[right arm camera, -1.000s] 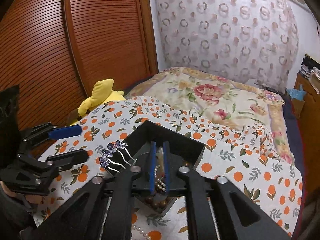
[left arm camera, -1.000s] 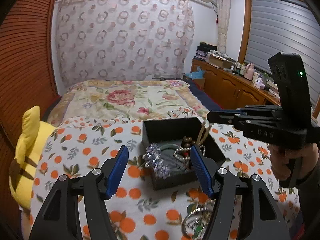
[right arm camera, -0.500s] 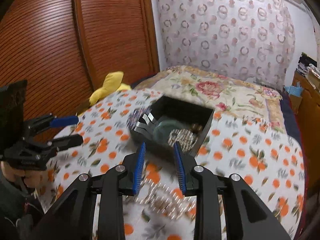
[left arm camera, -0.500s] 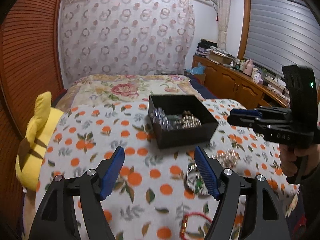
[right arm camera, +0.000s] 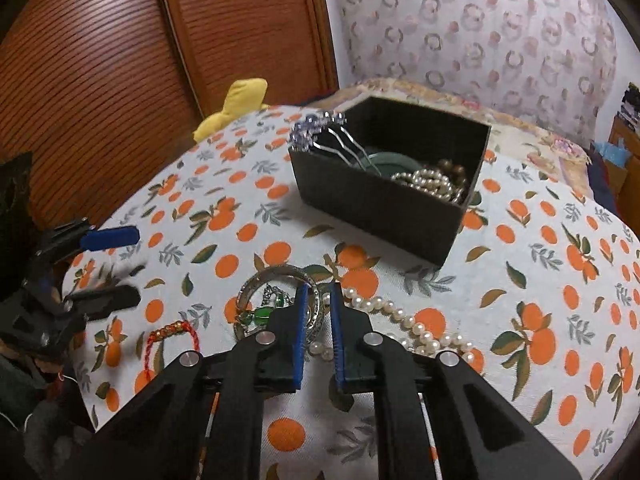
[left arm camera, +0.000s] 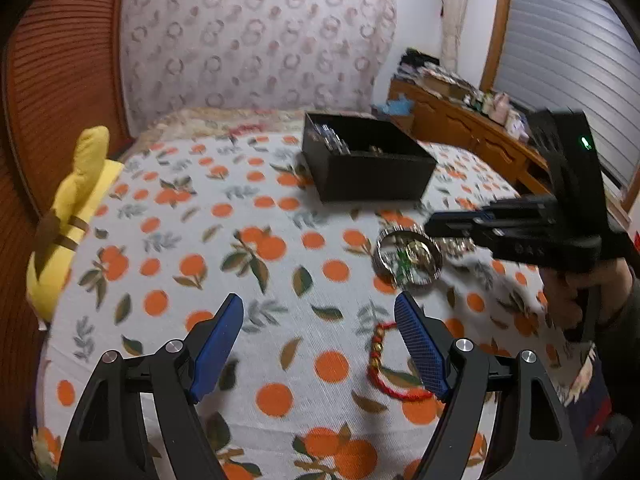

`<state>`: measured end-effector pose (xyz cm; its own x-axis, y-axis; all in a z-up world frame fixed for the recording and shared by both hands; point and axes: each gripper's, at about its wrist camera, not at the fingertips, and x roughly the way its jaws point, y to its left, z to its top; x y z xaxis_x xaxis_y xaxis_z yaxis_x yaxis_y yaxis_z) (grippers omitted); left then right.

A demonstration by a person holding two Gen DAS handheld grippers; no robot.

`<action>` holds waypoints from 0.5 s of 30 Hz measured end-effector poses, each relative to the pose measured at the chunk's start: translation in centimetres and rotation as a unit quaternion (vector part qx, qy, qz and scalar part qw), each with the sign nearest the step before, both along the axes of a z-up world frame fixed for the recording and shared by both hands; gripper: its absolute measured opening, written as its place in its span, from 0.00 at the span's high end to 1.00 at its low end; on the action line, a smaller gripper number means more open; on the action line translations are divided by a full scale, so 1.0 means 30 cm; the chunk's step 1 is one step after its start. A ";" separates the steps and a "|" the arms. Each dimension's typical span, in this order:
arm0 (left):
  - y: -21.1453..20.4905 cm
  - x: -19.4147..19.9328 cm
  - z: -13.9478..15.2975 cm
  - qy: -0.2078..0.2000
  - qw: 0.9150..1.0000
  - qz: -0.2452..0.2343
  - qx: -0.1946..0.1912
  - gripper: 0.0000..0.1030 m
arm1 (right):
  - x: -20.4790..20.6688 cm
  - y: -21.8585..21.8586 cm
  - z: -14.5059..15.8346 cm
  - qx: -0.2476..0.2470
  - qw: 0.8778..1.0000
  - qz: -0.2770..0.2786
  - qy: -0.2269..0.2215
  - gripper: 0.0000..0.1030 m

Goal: Organize jewelry
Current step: 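Reach the left tool to the red string bracelet while the right tool reaches the silver bangles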

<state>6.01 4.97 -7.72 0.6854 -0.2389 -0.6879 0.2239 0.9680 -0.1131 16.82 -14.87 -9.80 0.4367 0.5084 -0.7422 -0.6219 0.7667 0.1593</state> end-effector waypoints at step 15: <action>-0.090 -0.019 -0.052 0.026 0.998 -0.049 0.029 0.38 | -0.028 0.039 -0.011 -0.031 0.999 0.008 -0.028 0.92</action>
<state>5.43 2.26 -9.28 0.6247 -0.2605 -0.7361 0.3124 0.9474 -0.0702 15.99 -13.69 -10.13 0.4711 0.4692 -0.7469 -0.6402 0.7644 0.0764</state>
